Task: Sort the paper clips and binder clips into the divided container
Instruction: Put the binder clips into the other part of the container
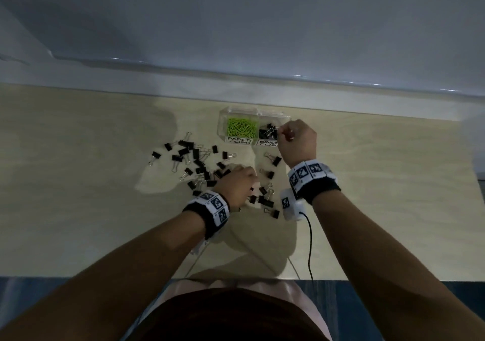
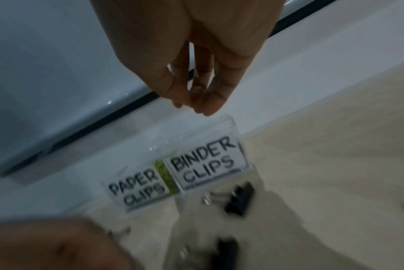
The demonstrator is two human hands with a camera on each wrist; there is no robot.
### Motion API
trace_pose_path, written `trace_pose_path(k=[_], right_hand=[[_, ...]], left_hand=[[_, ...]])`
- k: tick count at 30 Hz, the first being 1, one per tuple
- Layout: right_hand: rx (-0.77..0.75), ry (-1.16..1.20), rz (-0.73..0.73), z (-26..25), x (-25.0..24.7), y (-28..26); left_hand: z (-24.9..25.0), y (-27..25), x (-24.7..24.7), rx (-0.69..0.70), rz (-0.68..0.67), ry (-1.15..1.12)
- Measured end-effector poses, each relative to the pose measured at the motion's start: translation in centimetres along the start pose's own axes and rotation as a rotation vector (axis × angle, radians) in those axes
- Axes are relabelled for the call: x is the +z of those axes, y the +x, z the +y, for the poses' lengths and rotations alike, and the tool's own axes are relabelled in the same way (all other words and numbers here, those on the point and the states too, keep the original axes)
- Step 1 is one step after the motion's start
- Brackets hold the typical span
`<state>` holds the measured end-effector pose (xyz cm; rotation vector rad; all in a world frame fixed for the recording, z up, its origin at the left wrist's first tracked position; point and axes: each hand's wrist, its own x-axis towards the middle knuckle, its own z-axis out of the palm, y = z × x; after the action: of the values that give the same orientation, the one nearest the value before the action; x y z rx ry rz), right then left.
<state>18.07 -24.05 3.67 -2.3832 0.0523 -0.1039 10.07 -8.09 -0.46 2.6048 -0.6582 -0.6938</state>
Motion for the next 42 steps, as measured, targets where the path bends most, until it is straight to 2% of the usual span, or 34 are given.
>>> trace_pose_path(k=[3,7,8,12,15,21,27,31,37,40,42], right_hand=[[0.005,-0.103,-0.107,1.7,0.4,-2.8],[-0.031,-0.272,-0.360,2.8,1.4,-5.1],[-0.032,-0.288,-0.382,3.0,1.6,-5.3],[0.037,-0.211,-0.315,3.6,2.3,-4.9],[0.116,-0.196,-0.328,3.8,2.1,-4.0],[0.106,-0.186,-0.350,4.6,1.0,-4.0],[-0.028,-0.178,-0.241,4.8,0.1,-5.9],[-0.021,-0.275,-0.294,5.0,1.3,-6.9],[-0.038,-0.419,-0.390,4.9,2.4,-7.4],[-0.022,-0.360,-0.377,4.5,1.7,-6.7],[0.020,-0.271,-0.286,3.7,0.6,-5.7]], left_hand=[[0.0,0.2,0.6,0.027,0.018,0.061],[0.0,-0.1,0.5,0.015,0.039,0.037],[0.0,-0.1,0.5,0.011,0.059,0.019],[-0.3,-0.8,0.6,-0.088,0.168,-0.196],[-0.3,-1.3,0.5,-0.132,0.235,-0.317],[0.7,-2.4,2.0,0.071,0.123,-0.159],[1.3,-2.5,3.1,0.035,0.110,-0.012],[1.6,-2.4,2.8,-0.009,0.026,0.022],[2.2,-1.9,1.9,-0.050,0.021,0.047],[2.2,-1.8,0.4,-0.056,0.076,-0.031],[2.3,-1.3,-1.5,-0.095,0.174,-0.140]])
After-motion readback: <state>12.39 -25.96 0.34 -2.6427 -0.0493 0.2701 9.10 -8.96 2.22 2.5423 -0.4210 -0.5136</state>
